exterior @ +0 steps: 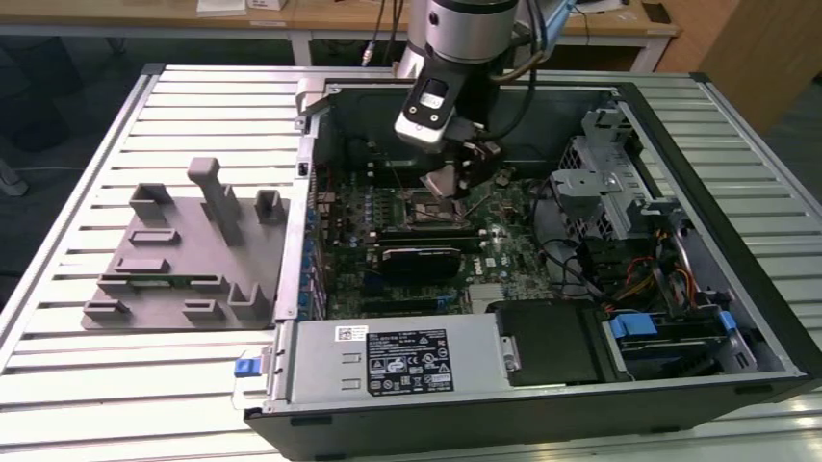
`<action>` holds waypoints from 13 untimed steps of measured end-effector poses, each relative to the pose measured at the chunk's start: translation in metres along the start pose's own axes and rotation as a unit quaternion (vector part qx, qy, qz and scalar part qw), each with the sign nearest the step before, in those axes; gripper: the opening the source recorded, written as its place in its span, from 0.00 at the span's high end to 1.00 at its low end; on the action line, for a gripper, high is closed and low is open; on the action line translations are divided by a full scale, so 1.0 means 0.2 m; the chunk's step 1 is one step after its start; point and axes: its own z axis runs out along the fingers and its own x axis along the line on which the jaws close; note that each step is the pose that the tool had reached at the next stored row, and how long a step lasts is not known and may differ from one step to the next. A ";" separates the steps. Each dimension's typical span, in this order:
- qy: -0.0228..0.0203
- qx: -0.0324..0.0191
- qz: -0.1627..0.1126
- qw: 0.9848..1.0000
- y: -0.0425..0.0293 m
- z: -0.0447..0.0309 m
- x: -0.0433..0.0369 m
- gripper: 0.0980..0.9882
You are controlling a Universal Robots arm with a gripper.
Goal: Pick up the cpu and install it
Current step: 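Place the cpu into insertion slot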
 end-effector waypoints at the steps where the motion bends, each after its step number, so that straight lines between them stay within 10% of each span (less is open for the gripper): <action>1: 0.000 0.000 0.009 1.000 0.000 0.001 0.000 0.50; 13: -0.003 0.001 0.118 0.993 0.000 0.008 0.000 0.50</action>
